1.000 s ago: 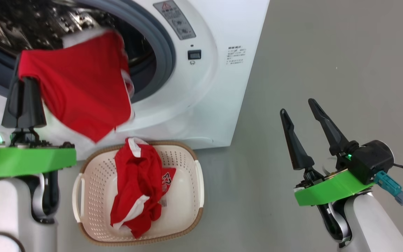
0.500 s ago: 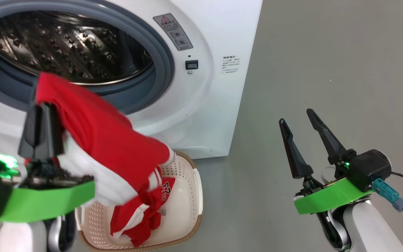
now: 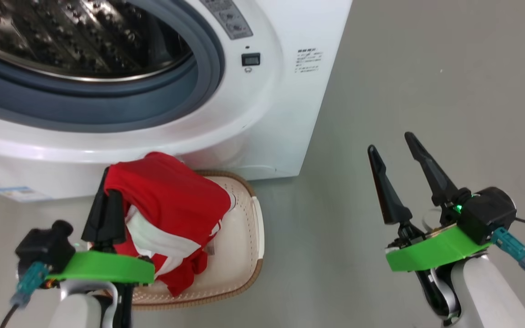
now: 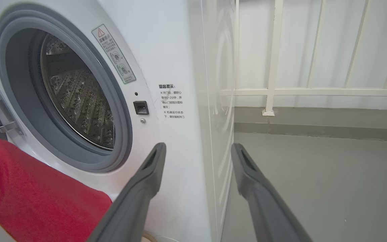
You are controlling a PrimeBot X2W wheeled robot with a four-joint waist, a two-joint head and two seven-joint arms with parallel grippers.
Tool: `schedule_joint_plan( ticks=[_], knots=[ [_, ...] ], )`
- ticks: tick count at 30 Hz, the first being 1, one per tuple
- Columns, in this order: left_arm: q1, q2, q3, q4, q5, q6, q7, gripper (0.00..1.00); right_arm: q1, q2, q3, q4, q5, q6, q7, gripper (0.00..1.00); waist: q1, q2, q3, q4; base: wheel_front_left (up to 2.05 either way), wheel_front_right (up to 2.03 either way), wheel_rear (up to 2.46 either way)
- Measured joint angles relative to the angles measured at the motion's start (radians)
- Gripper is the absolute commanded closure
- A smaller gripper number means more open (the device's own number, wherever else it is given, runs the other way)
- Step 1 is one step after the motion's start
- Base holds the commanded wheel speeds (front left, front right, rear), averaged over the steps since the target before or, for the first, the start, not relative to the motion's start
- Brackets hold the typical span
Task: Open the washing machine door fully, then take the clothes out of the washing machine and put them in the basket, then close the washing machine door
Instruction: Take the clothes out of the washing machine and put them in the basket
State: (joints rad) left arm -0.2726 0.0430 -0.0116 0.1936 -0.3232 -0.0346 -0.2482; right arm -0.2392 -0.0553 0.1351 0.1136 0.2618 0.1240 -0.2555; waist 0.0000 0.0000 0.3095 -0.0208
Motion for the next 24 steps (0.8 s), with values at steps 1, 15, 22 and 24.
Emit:
schedule_joint_plan(
  ticks=[1, 15, 22, 24],
  knots=[
    [-0.014, -0.001, -0.002, 0.036, -0.015, -0.001, 0.000, 1.00, -0.004, 0.000, -0.001, -0.002, -0.003, 0.000, 0.000, 0.00, 0.0000, 0.0000, 0.010, 0.002, 0.00, 0.00, 0.00],
    [-0.295, -0.015, -0.067, 0.676, -0.204, -0.058, -0.002, 1.00, -0.080, -0.002, -0.005, -0.019, -0.007, 0.000, 0.000, 0.00, 0.0000, 0.0000, 0.148, 0.008, 0.00, 0.00, 0.00],
    [-0.423, -0.012, -0.112, 0.876, -0.164, -0.080, -0.001, 1.00, -0.118, -0.002, -0.003, -0.022, -0.007, 0.000, 0.000, 0.00, 0.0000, 0.0000, 0.208, -0.005, 0.00, 0.00, 0.00],
    [-0.436, -0.001, -0.121, 0.899, -0.141, -0.081, -0.001, 1.00, -0.125, -0.001, 0.005, -0.022, -0.007, 0.000, 0.000, 0.00, -0.0001, 0.0000, 0.220, -0.016, 0.00, 0.00, 0.00]
  ],
)
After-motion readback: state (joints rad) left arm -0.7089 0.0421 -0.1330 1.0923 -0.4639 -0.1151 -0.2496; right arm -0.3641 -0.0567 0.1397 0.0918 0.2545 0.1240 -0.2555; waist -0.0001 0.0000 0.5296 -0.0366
